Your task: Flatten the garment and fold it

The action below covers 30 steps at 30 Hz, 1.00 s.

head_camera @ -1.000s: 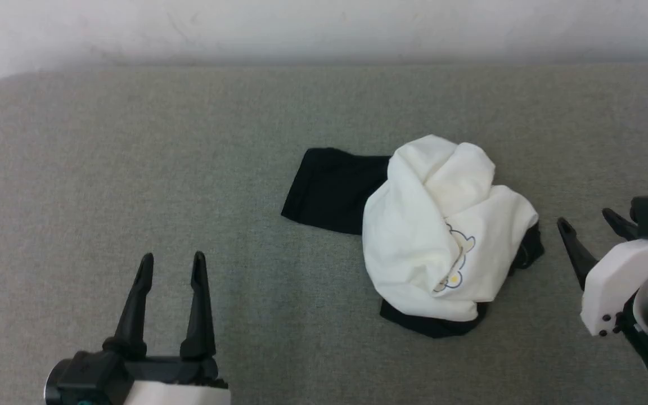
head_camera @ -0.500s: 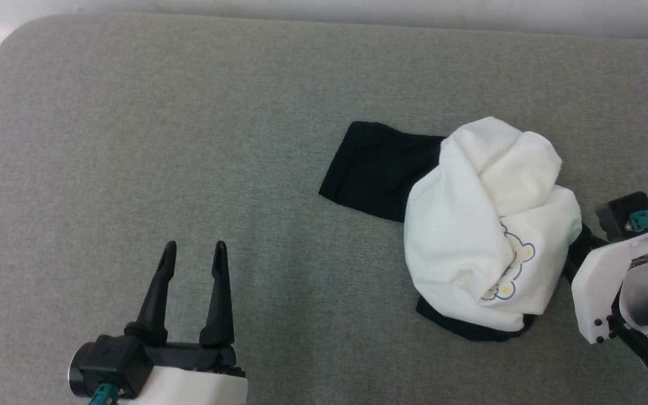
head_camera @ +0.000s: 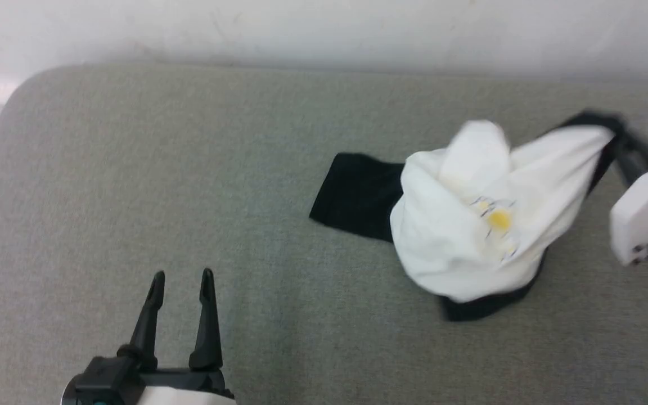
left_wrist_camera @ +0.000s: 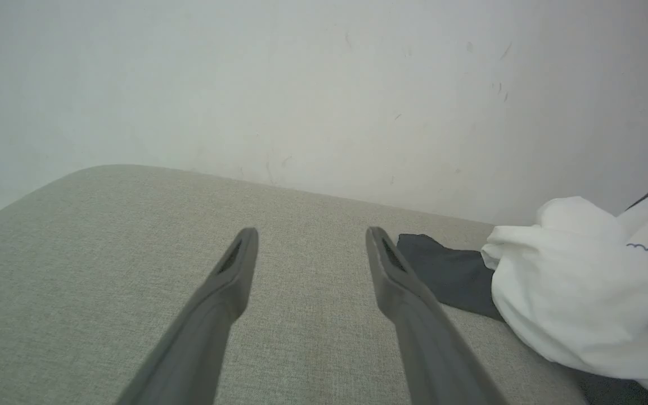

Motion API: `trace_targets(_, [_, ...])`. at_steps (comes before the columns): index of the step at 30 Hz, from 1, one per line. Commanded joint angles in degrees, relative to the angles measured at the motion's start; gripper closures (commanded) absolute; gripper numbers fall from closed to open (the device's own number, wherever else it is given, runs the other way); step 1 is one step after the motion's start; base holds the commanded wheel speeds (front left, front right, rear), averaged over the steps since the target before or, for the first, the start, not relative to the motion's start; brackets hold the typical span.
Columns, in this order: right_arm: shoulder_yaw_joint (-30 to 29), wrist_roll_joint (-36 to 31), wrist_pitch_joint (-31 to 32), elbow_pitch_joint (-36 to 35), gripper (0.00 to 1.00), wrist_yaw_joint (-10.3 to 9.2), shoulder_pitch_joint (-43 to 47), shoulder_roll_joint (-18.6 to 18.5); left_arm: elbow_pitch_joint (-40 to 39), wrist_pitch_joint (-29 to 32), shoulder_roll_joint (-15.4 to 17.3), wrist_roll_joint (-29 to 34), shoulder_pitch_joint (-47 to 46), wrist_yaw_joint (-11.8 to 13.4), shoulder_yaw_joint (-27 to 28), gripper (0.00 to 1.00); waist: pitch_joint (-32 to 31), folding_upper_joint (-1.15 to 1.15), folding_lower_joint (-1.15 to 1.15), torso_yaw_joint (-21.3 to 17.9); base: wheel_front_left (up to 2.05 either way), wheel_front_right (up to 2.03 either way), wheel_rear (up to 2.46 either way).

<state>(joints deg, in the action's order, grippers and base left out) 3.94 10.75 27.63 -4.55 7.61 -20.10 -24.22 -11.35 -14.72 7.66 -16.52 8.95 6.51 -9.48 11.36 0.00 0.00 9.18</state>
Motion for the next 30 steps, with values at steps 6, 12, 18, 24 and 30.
trace_targets(6, [-10.0,-4.9,0.5,-7.8,1.00,-0.12,2.2,-2.4,-0.5,-0.3,-0.1,0.7,3.2,-0.2,0.6,0.00,-7.2,0.00,0.00,-5.7,0.00,0.00,0.00])
trace_targets(12, [-23.5,-6.8,0.3,-8.4,1.00,-0.12,21.7,5.7,-0.8,-0.1,0.3,0.7,4.3,-0.2,0.3,0.00,-6.4,0.00,0.00,-5.4,0.00,0.00,0.00])
trace_targets(18, [-25.9,-6.2,-1.3,-6.5,0.87,-0.12,33.3,13.8,-1.1,0.6,1.0,0.8,4.1,-0.1,0.5,0.00,-5.9,0.00,0.00,-5.3,0.00,0.00,0.00])
trace_targets(24, [-23.9,-7.2,-4.7,-4.3,0.00,-0.12,32.2,16.2,-1.4,1.3,1.2,0.7,3.4,0.1,0.3,0.00,-6.2,0.00,0.00,-5.9,0.00,0.00,0.00])
trace_targets(30, [-18.9,-6.2,-4.8,-8.7,0.00,-0.12,25.1,12.4,-0.9,1.2,0.7,0.4,2.9,0.1,-0.3,0.00,-6.4,0.00,0.00,-5.7,0.00,0.00,0.00])
